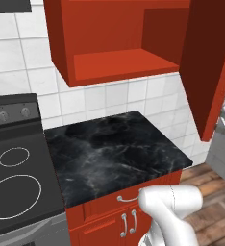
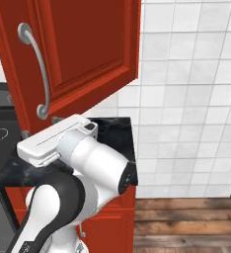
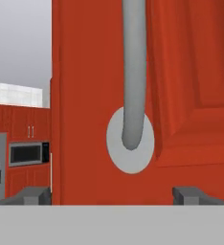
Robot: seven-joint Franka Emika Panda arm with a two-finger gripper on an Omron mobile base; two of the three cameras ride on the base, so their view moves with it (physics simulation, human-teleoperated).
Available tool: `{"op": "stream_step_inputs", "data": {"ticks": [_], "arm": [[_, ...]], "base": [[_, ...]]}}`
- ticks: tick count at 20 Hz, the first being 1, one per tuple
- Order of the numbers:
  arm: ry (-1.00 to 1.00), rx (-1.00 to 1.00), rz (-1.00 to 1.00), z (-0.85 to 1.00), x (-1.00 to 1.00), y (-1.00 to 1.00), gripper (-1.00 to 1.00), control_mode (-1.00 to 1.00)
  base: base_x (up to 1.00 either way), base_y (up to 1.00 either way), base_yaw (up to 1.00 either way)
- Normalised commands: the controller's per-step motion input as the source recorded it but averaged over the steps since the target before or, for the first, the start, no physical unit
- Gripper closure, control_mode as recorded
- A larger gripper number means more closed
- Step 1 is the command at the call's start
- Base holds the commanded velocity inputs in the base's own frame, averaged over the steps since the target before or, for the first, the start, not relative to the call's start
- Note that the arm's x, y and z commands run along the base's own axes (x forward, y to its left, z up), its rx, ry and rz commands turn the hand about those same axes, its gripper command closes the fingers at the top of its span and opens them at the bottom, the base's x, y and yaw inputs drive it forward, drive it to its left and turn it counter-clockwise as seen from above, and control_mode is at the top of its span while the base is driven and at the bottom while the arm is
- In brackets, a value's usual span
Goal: Close all open cabinet doors.
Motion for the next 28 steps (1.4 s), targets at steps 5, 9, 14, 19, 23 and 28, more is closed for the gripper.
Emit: {"op": "stream_step_inputs", "data": {"ticks": [5,9,14,19,23,28], "arm": [[0.0,0.02,0.06,0.0,0.45,0.04,-1.0,-1.0],[0.01,0.05,0.06,0.0,0.49,0.0,-1.0,-1.0],[0.03,0.07,0.07,0.0,0.52,0.0,-1.0,-1.0],[0.01,0.05,0.02,0.0,0.56,0.0,-1.0,-1.0],[0.0,0.01,0.0,0.0,0.49,0.06,-1.0,-1.0],[0.01,0.0,-0.02,0.0,0.36,0.22,-1.0,-1.0]], "base": [[0.0,0.0,0.0],[0.0,0.0,0.0],[0.0,0.0,0.0],[0.0,0.0,0.0],[0.0,0.0,0.0],[0.0,0.0,0.0]]}}
